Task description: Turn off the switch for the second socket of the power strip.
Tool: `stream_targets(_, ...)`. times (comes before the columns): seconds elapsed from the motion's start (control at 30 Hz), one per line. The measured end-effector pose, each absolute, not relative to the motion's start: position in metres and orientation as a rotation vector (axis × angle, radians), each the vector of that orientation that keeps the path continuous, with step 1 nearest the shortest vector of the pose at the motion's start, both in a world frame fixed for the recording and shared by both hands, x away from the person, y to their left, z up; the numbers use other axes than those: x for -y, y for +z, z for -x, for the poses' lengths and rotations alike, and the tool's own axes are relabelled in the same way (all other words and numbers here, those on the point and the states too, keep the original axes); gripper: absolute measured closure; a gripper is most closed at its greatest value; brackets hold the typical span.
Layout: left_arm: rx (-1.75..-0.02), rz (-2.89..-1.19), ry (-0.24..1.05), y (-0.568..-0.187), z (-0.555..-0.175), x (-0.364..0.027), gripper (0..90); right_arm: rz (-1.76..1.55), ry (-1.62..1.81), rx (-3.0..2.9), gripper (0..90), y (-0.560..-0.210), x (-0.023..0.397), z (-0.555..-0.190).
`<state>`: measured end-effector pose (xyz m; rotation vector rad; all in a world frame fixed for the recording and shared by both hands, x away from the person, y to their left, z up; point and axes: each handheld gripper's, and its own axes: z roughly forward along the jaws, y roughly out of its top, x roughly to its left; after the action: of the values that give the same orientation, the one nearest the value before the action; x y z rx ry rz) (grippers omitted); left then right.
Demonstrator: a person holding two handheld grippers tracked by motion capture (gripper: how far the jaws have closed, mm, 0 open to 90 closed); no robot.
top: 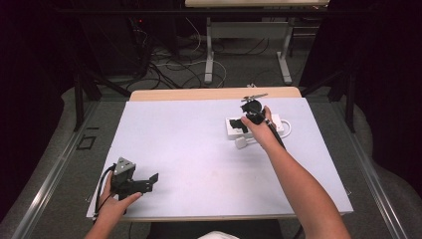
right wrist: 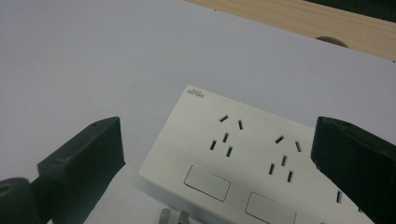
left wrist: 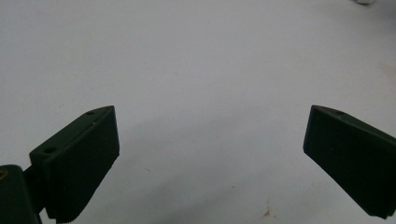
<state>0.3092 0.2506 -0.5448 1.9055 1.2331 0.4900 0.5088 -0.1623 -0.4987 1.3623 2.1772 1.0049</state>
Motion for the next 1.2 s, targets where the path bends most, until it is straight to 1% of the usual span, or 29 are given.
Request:
stream_targets(0.07,-1.233,-1.905,0.491,-0.545,-0.309,-0.251,3.6,-1.349,1.003,-2.183,0.0,-0.497,0.162,-0.508)
stream_targets(0.53,-1.229,-1.898,0.488,-0.544,-0.309,-0.251,3.6,-1.310,1.011,-2.198,0.0,-0.490,0.165,-0.501)
stream_targets(1.2,-1.231,-1.887,0.492,-0.543,-0.308,-0.251,3.6,-1.235,1.053,-2.218,0.0,-0.466,0.176,-0.473)
